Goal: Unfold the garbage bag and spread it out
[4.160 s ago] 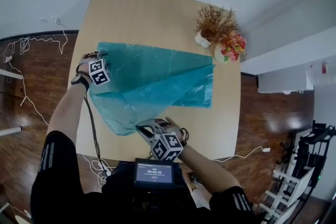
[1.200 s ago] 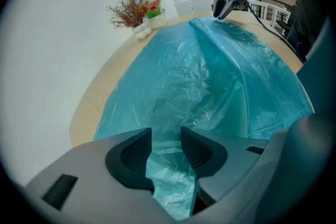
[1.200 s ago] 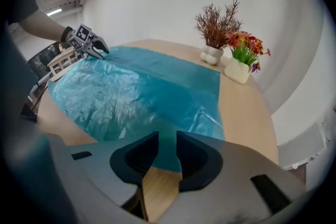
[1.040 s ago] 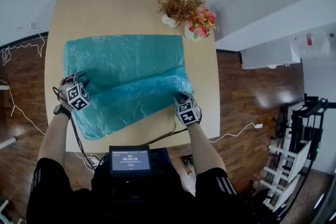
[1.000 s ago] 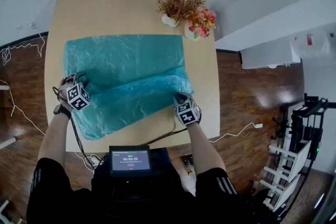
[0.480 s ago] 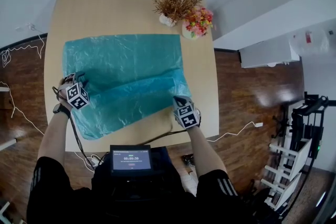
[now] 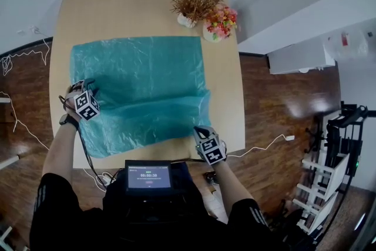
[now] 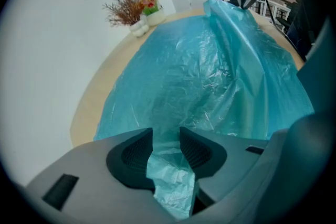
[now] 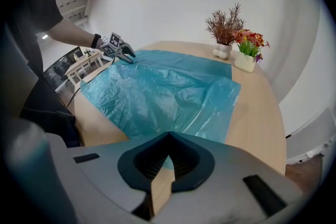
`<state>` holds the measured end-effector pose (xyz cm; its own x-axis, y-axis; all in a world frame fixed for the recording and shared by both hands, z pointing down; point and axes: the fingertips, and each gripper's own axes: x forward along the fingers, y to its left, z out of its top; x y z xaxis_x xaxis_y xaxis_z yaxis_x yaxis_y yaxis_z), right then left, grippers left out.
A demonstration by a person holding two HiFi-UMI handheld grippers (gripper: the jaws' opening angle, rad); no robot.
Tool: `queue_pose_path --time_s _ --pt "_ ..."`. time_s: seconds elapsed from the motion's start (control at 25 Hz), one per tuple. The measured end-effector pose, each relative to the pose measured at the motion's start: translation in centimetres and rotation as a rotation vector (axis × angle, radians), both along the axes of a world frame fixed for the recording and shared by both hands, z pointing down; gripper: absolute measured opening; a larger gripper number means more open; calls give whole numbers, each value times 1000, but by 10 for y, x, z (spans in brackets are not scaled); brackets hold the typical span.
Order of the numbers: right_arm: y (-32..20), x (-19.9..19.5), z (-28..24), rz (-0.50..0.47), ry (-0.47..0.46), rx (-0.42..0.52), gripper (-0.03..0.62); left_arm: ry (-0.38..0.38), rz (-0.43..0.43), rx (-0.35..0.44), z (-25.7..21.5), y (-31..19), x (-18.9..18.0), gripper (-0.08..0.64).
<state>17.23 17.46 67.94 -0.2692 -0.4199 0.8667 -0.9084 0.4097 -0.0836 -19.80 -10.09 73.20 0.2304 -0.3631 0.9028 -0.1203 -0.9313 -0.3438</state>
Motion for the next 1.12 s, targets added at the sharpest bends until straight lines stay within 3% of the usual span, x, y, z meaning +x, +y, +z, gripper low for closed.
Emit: queue_pose_path --time_s 0.68,0.84,1.12 --pt "56 -3 47 6 50 -176 37 -28 17 5 0 -3 3 172" --pt "49 -6 38 10 36 -140 60 -25 12 2 0 -3 3 170" --pt "13 -3 -14 54 16 48 74 -54 61 18 0 -16 7 187"
